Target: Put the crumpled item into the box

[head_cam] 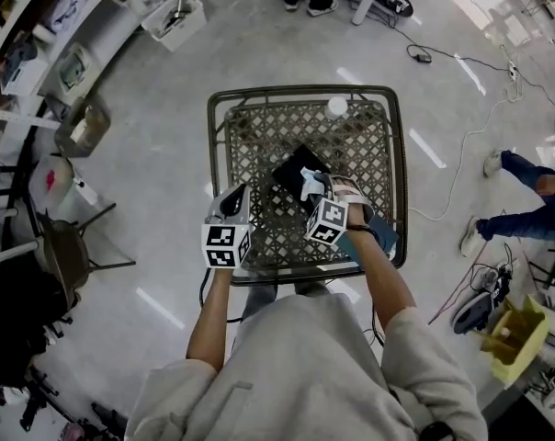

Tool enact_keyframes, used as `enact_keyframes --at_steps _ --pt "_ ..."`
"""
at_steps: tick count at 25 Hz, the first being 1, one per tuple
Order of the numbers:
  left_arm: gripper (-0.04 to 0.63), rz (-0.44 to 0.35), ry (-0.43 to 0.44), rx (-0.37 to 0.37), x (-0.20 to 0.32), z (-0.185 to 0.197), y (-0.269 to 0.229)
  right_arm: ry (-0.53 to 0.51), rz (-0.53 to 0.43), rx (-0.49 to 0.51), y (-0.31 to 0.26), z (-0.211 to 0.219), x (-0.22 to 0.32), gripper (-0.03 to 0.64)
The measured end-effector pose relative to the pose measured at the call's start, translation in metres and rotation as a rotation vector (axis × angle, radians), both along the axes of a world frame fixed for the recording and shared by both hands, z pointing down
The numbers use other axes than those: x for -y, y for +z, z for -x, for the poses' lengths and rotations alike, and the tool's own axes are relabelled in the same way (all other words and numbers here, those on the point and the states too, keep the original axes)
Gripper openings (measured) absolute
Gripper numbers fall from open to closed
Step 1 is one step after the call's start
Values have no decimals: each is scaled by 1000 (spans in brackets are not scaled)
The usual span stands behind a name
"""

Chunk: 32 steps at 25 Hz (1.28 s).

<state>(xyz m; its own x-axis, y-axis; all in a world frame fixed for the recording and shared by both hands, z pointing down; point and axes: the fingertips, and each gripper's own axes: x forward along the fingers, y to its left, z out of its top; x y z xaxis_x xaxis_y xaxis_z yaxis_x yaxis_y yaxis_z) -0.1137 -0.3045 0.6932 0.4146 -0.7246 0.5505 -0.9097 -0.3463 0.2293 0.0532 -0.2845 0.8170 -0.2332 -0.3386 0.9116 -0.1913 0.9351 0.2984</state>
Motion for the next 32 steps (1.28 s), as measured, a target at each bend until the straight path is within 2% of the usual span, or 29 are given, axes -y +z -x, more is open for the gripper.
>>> enact_keyframes --at_steps 7,13,23,25,28,32 --pt "5 10 -2 -2 0 3 5 6 49 -35 23 10 7 163" --pt "5 20 -3 -4 -2 5 7 -31 86 -99 42 12 11 163" --pt "5 19 -6 -4 -1 10 5 -36 157 -108 49 20 15 168" --pt "5 19 -7 -2 -2 12 5 -36 160 -102 51 20 13 194" --pt "5 15 -9 1 -4 14 5 -42 175 -91 54 20 7 272" --pt "5 11 -9 0 -4 16 3 -47 178 -72 50 23 2 302"
